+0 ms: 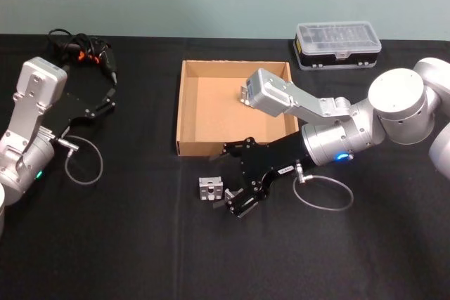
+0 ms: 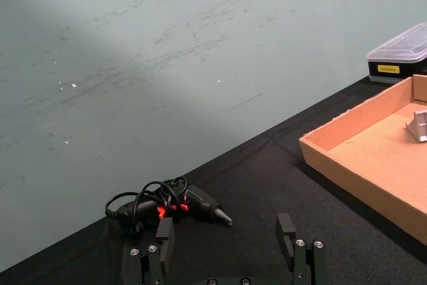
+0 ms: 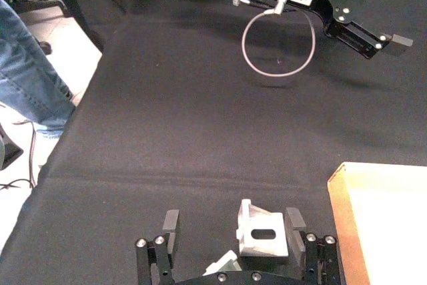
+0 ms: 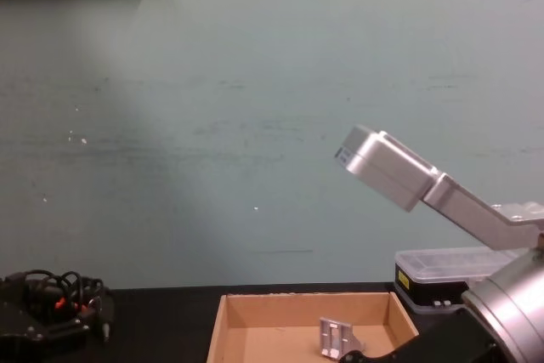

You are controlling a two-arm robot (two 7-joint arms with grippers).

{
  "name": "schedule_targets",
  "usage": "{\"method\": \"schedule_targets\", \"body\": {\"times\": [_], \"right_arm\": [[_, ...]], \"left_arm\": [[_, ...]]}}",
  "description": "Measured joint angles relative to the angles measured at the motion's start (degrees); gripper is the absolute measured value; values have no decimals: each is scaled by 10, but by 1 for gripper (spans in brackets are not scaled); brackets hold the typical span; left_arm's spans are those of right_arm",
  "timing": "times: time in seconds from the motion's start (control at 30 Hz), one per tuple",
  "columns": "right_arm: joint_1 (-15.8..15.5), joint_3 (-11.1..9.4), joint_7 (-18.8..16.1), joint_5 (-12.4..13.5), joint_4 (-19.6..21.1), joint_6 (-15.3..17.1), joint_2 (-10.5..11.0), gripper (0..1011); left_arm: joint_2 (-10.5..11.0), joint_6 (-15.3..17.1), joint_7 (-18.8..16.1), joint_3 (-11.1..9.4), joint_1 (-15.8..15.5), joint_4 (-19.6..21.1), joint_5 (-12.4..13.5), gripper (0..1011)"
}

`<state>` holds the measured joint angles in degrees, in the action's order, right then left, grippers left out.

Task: Use one hand to pick up the angle iron from the table and place it into the box.

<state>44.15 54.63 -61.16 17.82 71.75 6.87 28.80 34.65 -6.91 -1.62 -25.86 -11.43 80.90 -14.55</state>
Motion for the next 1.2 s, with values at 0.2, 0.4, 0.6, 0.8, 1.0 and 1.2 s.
{"method": "schedule_targets", "body": {"times": [0.2, 0.4, 0.6, 0.8, 1.0, 1.2], "right_arm": [[0, 6, 11, -1, 2, 6, -2, 1003], [0, 11, 18, -4, 3, 13, -5, 1003], [0, 14, 25, -8, 4, 18, -7, 1003], [1, 14, 31, -11, 4, 23, -9, 929], [1, 13, 35, -12, 4, 25, -11, 761], [1, 10, 38, -12, 3, 26, -11, 599]], "left_arm": [[0, 0, 0, 0, 0, 0, 0, 1000], [0, 0, 0, 0, 0, 0, 0, 1000], [0, 0, 0, 0, 0, 0, 0, 1000], [0, 0, 0, 0, 0, 0, 0, 1000], [0, 0, 0, 0, 0, 0, 0, 1000], [0, 0, 0, 0, 0, 0, 0, 1000]]}}
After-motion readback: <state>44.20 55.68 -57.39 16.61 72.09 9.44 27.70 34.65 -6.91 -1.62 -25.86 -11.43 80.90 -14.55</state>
